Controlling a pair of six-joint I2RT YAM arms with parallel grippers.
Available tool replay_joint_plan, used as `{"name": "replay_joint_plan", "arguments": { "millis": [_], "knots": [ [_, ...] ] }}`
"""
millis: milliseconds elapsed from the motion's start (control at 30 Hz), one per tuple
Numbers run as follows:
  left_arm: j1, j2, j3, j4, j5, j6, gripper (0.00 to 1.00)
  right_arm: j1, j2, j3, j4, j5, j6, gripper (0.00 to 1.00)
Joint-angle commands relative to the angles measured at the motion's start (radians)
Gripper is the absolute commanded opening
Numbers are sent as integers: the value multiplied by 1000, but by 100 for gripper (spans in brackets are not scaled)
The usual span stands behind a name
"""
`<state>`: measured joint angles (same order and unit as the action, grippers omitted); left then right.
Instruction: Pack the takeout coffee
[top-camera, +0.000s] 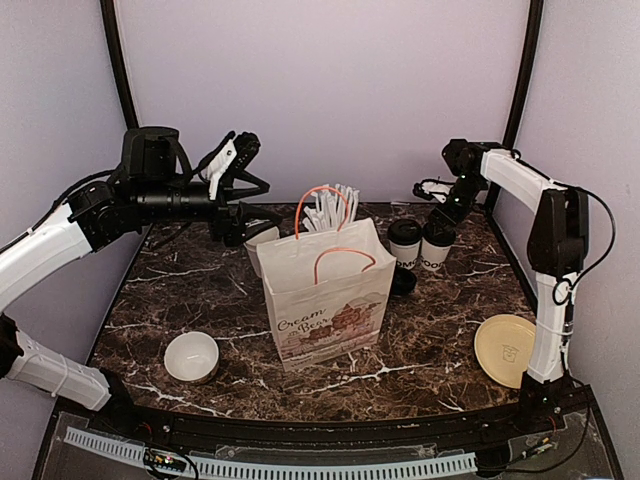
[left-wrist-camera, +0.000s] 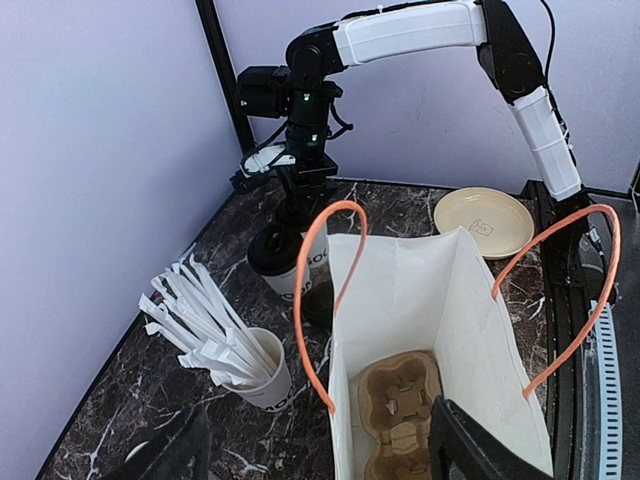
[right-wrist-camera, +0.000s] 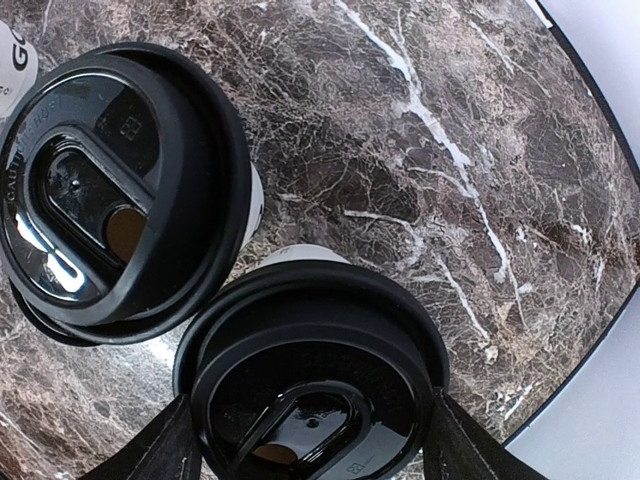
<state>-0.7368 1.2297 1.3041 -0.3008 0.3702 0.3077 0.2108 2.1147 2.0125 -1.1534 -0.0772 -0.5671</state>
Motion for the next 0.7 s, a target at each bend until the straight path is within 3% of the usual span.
{"name": "replay_joint_plan", "arguments": {
  "millis": [0,267,433,667],
  "knots": [
    [1,-2,-8,14,21,6,77,6,-24,-8,-9,14,0,67],
    [1,26,34,-22,2,3,77,-9,-147,-41,-10,46,-12,61],
    [1,75,121,-98,-63,-4,78,-17,-306,-95,16,3,-28,60],
    [0,165,207,-128,-25,-23,78,10,-535,-151,-2,-152,-107,60]
  ]
}}
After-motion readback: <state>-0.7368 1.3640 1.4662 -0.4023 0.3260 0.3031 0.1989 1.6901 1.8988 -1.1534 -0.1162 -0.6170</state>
